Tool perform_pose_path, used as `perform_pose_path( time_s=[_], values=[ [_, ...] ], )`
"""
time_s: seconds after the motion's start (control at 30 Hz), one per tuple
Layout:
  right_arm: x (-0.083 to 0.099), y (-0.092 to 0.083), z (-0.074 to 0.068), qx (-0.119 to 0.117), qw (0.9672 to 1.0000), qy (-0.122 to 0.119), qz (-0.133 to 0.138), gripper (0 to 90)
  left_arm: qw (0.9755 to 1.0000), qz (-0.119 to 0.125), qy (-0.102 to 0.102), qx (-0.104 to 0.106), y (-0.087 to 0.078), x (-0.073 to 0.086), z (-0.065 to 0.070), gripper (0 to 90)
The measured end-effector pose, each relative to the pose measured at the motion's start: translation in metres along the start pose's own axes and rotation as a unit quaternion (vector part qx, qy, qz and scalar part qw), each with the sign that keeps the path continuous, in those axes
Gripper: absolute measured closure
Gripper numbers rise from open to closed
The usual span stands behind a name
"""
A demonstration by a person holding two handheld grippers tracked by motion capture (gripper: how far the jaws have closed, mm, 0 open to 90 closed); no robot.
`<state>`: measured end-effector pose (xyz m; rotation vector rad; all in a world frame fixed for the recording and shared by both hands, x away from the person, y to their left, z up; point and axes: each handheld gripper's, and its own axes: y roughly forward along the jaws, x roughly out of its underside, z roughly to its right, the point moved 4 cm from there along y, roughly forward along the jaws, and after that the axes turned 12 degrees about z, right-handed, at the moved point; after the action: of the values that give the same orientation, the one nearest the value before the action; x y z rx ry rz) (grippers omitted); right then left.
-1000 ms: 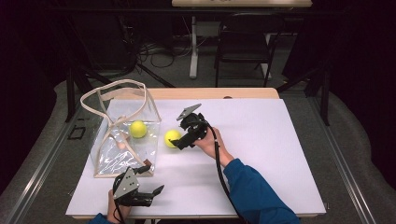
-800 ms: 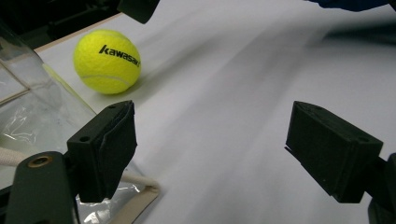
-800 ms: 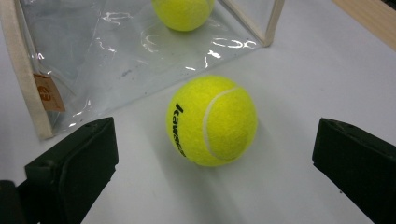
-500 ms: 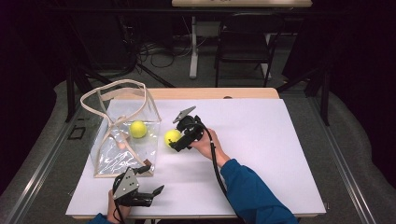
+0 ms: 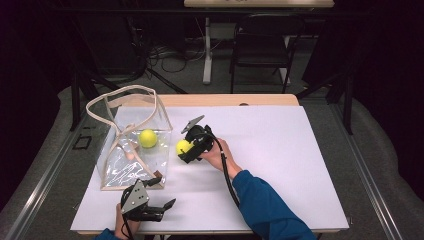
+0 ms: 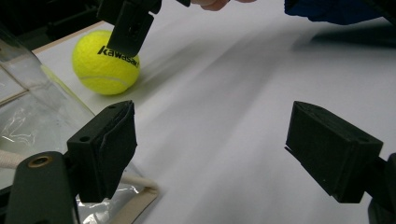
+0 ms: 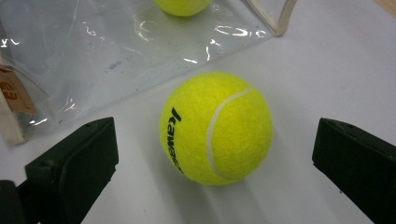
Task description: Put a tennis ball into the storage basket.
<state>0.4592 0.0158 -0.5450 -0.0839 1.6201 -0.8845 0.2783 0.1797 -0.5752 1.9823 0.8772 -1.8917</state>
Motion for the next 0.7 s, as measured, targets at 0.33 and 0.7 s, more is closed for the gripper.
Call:
perform_pose_path(
  time_s=[0.33,0.7],
  values=[
    [0.003,0.011,0.000,-0.006,1.0000,0.006,-0.005,0.0,1.0000,0.002,-0.003,-0.001,0.000,0.000,0.000,16.1],
    [0.005,0.020,0.000,-0.007,0.9998,0.010,-0.015,2.0,1.0000,0.001,-0.002,0.000,0.000,0.000,0.000,16.1]
  ],
)
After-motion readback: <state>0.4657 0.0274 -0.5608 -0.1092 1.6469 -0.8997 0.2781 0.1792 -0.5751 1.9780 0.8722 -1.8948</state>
